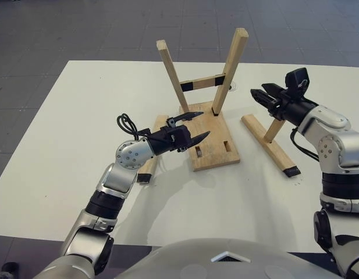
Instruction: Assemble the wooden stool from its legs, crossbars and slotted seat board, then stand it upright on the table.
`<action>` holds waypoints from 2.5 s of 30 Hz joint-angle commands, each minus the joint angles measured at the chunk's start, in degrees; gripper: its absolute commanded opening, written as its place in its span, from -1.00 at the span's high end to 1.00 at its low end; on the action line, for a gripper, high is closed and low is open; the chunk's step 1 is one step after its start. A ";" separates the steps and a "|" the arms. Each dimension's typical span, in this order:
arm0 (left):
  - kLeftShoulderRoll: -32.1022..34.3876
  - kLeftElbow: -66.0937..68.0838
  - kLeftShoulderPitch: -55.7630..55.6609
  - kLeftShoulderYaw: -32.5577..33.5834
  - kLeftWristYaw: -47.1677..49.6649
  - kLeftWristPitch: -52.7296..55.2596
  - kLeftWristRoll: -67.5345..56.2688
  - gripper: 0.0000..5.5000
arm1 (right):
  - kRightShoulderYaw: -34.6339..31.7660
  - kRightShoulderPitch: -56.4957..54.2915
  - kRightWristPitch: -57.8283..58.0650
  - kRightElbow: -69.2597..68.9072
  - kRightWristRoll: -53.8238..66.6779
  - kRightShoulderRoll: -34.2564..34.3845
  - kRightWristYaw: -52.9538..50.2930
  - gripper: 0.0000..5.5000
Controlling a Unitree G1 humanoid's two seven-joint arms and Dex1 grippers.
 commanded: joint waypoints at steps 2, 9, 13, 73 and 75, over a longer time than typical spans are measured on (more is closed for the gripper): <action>0.15 -0.16 -0.94 -0.06 0.28 0.52 0.93 0.01 | -5.73 -6.97 5.34 -7.95 4.46 2.00 -5.47 0.23; -0.16 -0.60 -0.91 0.24 0.65 0.60 0.58 0.01 | -15.89 -9.49 14.18 -16.22 11.00 -1.48 -10.88 0.23; -1.03 -0.92 -0.50 1.10 2.37 1.92 0.46 0.01 | -25.32 -2.35 17.73 -18.40 15.13 -3.93 -10.61 0.12; -10.95 -16.77 -13.90 22.29 10.06 62.65 -71.20 -0.33 | -20.08 10.29 10.92 -15.76 47.26 -6.15 8.56 0.26; -9.68 -14.56 -14.64 23.48 9.37 65.71 -76.02 -0.40 | -18.04 9.24 12.22 -13.83 49.80 -6.60 11.38 0.26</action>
